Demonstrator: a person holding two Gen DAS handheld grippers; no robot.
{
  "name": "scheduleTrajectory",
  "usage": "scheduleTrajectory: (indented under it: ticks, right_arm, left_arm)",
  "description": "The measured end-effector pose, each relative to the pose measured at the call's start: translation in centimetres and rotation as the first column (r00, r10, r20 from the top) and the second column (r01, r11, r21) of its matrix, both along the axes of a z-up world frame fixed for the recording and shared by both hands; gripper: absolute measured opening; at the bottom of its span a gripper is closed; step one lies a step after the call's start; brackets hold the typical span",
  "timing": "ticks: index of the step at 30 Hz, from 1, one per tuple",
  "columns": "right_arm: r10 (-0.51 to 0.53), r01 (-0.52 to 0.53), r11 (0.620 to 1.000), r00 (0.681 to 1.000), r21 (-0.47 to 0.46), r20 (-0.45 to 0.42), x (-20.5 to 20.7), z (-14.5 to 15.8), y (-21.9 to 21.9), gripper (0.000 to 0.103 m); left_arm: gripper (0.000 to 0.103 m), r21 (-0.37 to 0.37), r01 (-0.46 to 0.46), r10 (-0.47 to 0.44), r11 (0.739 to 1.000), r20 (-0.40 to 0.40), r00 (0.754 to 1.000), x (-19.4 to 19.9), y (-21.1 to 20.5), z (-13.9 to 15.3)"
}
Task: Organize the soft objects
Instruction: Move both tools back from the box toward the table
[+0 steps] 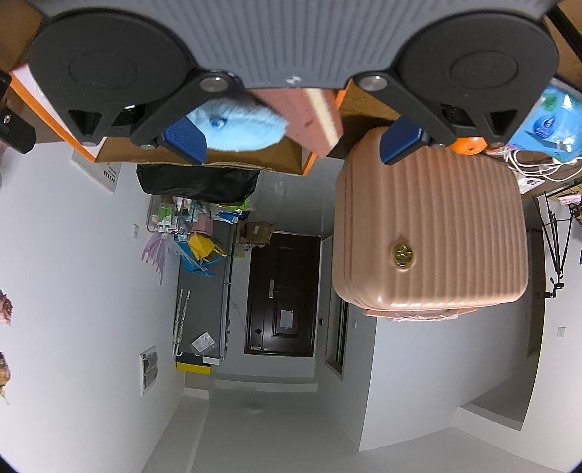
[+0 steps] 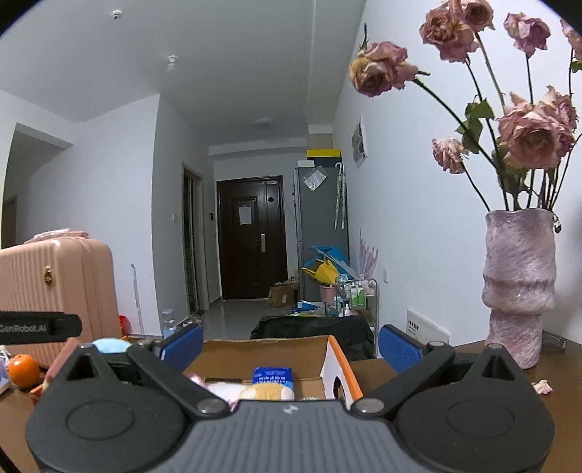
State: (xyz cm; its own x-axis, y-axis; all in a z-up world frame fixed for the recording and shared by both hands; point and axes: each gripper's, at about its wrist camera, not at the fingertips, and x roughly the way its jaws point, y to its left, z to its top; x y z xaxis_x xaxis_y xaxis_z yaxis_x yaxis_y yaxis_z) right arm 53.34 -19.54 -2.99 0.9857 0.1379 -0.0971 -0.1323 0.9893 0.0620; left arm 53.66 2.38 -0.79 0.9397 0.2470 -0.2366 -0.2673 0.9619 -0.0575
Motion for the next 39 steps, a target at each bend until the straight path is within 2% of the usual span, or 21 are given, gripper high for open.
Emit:
scheduleTrajectory:
  ticks: [9,19,39]
  right_arm:
    - [0.016,-0.016,0.999,1.0,-0.041,-0.01,-4.5,-0.5,-0.6,0.103]
    - [0.024,-0.027,0.997,0.999,-0.07,-0.046,-9.3,-1.2,-0.9,0.103]
    - [0.011,-0.018,0.998,0.995,-0.065,-0.099,-16.5,-1.6,-1.7,0.103]
  left_arm:
    - [0.103,0.029,0.02,-0.02,0.999,0.003,1.0,-5.0,0.6,-0.3]
    - [0.103,0.035,0.029,-0.028,0.999,-0.034,0.999,-9.9,1.1,-0.8]
    - [0.103,0.039,0.074,-0.071,0.996,-0.071,0.995,-18.8,1.1,-1.5]
